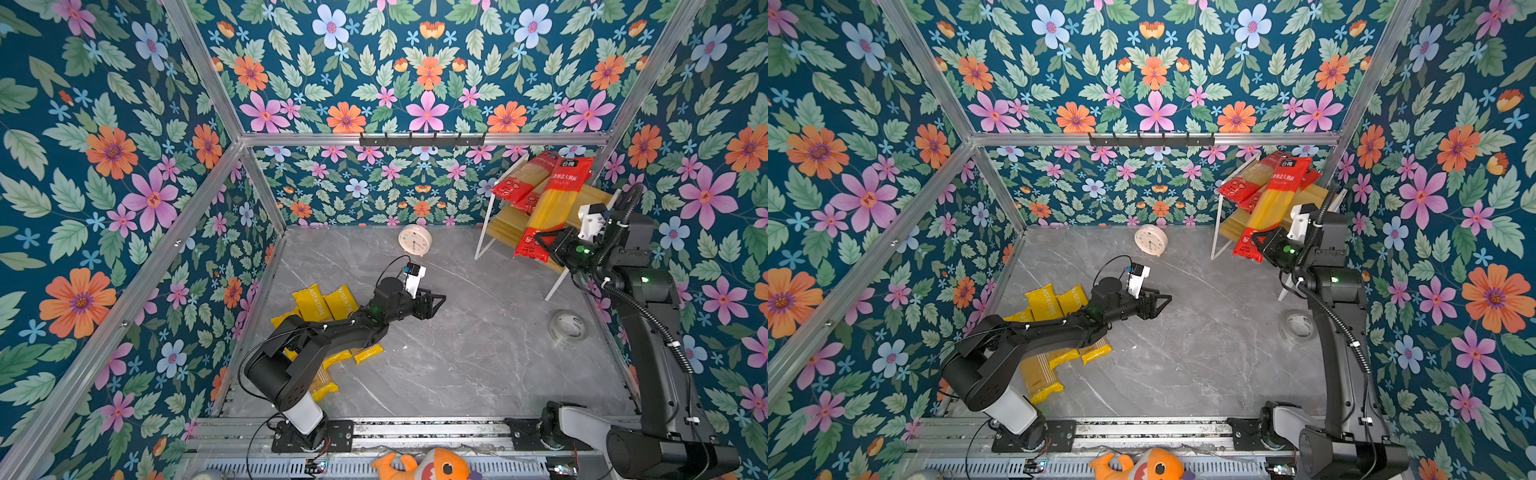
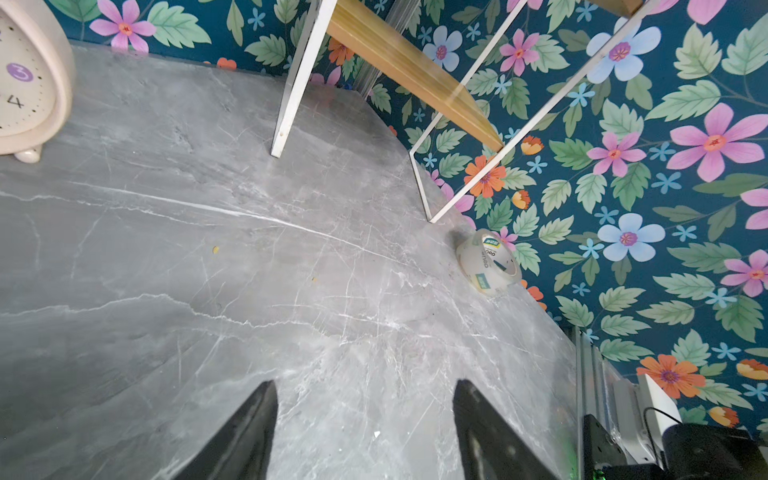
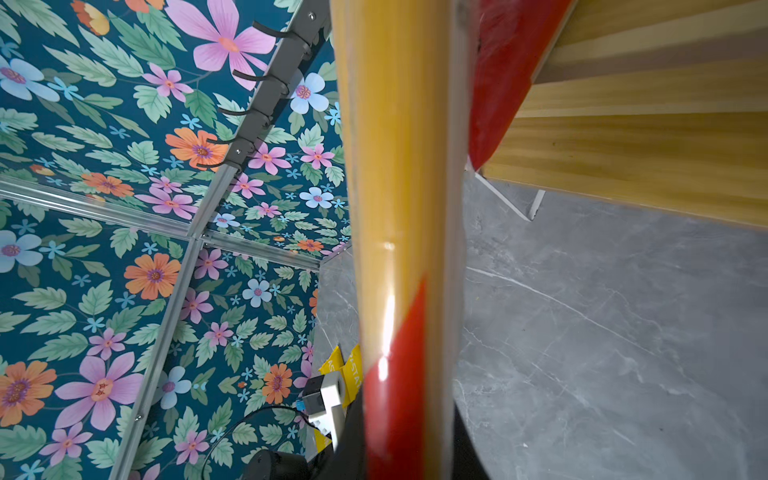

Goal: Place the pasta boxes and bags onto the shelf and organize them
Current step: 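Carry the red bag with the right gripper onto the upper shelf tier, then lower the red bag beside the other red bags with the right gripper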

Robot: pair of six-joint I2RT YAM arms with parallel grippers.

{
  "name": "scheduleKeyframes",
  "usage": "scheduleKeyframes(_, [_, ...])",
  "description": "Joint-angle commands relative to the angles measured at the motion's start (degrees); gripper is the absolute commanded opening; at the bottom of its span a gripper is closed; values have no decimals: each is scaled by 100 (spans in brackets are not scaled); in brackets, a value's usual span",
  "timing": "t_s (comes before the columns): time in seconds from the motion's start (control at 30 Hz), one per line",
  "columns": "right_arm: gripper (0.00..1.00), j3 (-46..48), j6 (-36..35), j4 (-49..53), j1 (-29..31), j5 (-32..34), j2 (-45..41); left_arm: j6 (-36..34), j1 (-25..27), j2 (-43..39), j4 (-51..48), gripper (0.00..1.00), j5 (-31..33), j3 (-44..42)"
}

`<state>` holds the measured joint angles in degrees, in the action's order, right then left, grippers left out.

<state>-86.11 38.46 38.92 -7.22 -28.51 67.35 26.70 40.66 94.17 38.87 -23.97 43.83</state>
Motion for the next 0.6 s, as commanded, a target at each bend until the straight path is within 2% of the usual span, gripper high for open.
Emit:
scheduleKeyframes(0.0, [0, -138, 148, -396, -359, -129, 47, -7, 3, 46, 78, 69, -25, 56])
scheduleKeyframes(0.13, [0, -376, 476, -464, -790, -328, 238, 67, -2, 109, 116, 69, -3, 47])
scheduleKeyframes(0.37, [0, -2001, 328, 241, -967, -3, 1316, 289, 4, 303, 249, 68, -55, 88])
scheduleKeyframes(0.5, [0, -3108, -31, 954, -1091, 518, 2002, 296, 12, 241, 227, 69, -26, 46])
scheduleKeyframes(0.57, [0, -3511, -112, 1161, -1132, 406, 2313, 259, 12, 203, 223, 69, 11, -4])
